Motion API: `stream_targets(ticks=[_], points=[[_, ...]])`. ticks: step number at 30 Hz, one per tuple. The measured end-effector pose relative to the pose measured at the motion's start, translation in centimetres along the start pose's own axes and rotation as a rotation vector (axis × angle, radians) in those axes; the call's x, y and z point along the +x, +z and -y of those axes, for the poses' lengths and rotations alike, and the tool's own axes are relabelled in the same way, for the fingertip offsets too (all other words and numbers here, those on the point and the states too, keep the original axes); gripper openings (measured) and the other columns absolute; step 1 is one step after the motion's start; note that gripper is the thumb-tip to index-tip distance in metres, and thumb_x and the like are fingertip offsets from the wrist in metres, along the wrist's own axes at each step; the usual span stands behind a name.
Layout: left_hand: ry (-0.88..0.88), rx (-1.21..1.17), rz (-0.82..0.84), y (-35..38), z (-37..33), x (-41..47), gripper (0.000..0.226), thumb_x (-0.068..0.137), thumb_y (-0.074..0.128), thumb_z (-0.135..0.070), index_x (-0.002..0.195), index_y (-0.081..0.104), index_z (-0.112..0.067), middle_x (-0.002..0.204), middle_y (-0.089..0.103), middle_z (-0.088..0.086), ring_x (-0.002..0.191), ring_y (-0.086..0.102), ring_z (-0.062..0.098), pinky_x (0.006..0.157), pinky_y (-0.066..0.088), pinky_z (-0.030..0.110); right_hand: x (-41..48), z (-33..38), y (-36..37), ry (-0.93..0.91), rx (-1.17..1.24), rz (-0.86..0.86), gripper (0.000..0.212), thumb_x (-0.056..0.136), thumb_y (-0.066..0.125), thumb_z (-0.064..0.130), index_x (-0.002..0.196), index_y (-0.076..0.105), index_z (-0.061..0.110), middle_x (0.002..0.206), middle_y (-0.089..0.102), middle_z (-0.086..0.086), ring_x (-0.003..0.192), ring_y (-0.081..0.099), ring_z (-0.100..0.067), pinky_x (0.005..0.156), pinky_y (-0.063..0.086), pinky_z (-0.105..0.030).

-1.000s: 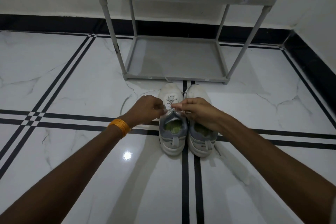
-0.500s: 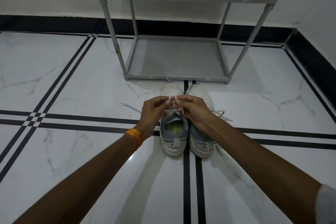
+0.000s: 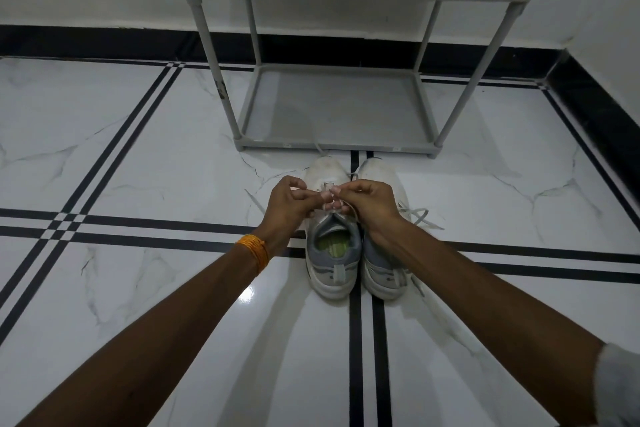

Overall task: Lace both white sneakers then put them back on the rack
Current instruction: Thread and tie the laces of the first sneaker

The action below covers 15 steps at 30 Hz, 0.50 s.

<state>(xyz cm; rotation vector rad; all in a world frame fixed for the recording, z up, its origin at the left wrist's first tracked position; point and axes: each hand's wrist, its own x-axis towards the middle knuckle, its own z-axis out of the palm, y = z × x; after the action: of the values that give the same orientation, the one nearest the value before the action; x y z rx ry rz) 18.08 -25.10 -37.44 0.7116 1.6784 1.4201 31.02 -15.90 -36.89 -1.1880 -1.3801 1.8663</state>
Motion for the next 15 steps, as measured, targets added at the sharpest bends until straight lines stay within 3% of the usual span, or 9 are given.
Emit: stream_targets(ticks=[4,10,13,15], points=[[0.026,0.003,0.069,-0.5,0.4,0.2,0.031,0.081,0.077,-0.02,0.102,0.066,-0.001,0.088,0.075,0.014,0.078,0.071,0.015,0.068,0.056,0.024,-0.3,0.5,-0.3,0.007,0.027,0.125,0.009,0.086,0.066,-0.002,0.093,0.072,-0.001,0.08,0.073,-0.015,0.068,0.07,-0.017,0.07,0.06,-0.026],[-0.105,0.045,0.172,-0.4,-0.6,0.7,0.044,0.08,0.077,-0.025,0.115,0.055,-0.009,0.093,0.073,0.011,0.07,0.068,0.01,0.059,0.052,0.018,-0.3,1.1,-0.4,-0.016,-0.097,0.128,0.02,0.081,0.065,-0.011,0.101,0.063,-0.009,0.08,0.072,-0.012,0.065,0.071,-0.02,0.065,0.061,-0.029],[-0.08,0.015,0.219,-0.3,-0.7,0.7,0.034,0.085,0.073,-0.019,0.109,0.06,0.001,0.084,0.073,0.009,0.07,0.069,0.01,0.06,0.052,0.018,-0.2,1.4,-0.9,-0.058,-0.174,0.138,0.022,0.081,0.068,-0.009,0.101,0.059,-0.006,0.076,0.072,-0.013,0.064,0.072,-0.019,0.059,0.058,-0.024],[-0.077,-0.009,0.192,-0.1,-0.5,0.7,0.032,0.086,0.071,-0.02,0.106,0.061,0.003,0.084,0.071,0.009,0.074,0.068,0.014,0.062,0.053,0.022,-0.2,1.4,-1.2,-0.128,-0.235,0.16,0.021,0.083,0.068,-0.007,0.101,0.058,-0.006,0.078,0.073,-0.013,0.069,0.074,-0.019,0.065,0.059,-0.026]])
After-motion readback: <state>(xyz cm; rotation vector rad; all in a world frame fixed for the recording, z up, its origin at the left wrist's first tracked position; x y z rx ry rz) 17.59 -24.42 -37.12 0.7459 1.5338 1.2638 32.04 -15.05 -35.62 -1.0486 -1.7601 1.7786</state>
